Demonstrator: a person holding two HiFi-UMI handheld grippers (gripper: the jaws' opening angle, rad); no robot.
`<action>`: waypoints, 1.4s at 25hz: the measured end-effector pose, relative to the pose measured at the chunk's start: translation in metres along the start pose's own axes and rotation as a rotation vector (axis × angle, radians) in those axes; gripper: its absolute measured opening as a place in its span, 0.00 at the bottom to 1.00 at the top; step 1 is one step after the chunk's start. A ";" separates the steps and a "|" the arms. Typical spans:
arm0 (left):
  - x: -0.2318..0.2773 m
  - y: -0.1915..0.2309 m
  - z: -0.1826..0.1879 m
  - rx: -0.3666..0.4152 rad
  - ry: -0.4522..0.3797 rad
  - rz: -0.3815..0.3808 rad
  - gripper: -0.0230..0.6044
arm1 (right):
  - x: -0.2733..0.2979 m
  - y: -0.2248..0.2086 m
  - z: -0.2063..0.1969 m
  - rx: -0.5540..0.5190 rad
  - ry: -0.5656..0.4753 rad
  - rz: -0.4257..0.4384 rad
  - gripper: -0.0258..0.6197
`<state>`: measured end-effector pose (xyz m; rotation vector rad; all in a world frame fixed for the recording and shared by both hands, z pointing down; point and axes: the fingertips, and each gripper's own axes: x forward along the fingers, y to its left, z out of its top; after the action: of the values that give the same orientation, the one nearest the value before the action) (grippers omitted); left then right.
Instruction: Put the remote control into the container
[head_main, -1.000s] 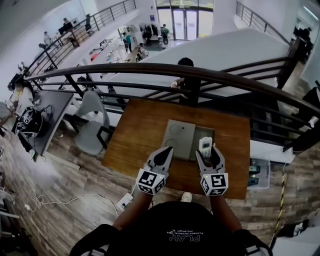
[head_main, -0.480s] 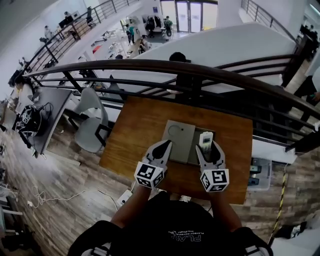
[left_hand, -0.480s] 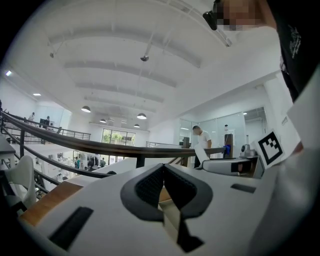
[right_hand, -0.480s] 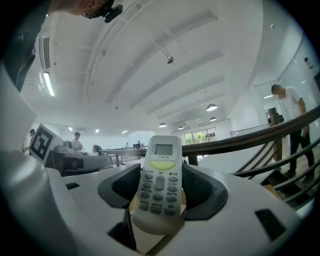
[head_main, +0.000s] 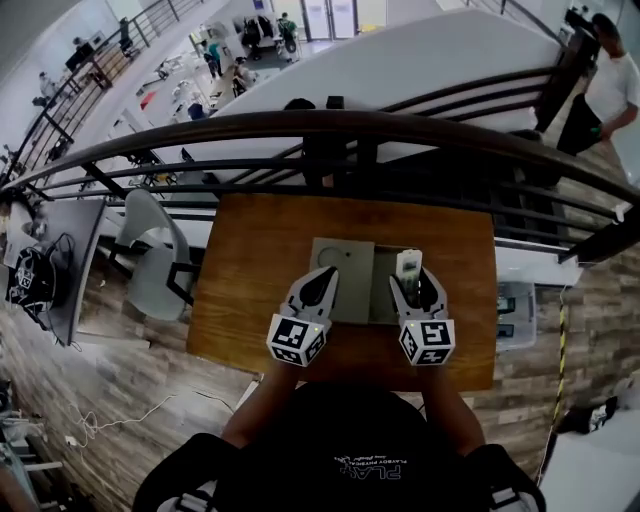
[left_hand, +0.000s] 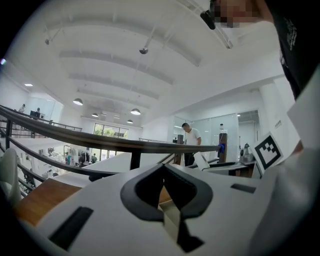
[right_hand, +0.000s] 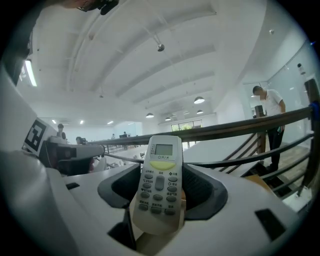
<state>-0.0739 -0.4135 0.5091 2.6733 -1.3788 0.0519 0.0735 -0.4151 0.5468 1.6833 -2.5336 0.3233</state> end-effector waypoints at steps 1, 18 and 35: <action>0.004 0.004 -0.001 0.001 0.000 -0.003 0.05 | 0.005 -0.004 -0.005 0.004 0.012 -0.013 0.45; 0.034 0.035 -0.047 -0.041 0.102 -0.021 0.05 | 0.077 -0.030 -0.122 0.030 0.422 -0.095 0.45; 0.037 0.041 -0.070 0.011 0.165 -0.041 0.05 | 0.100 -0.033 -0.198 0.049 0.660 -0.106 0.45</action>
<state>-0.0835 -0.4569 0.5861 2.6367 -1.2771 0.2703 0.0553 -0.4740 0.7624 1.4043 -1.9570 0.7856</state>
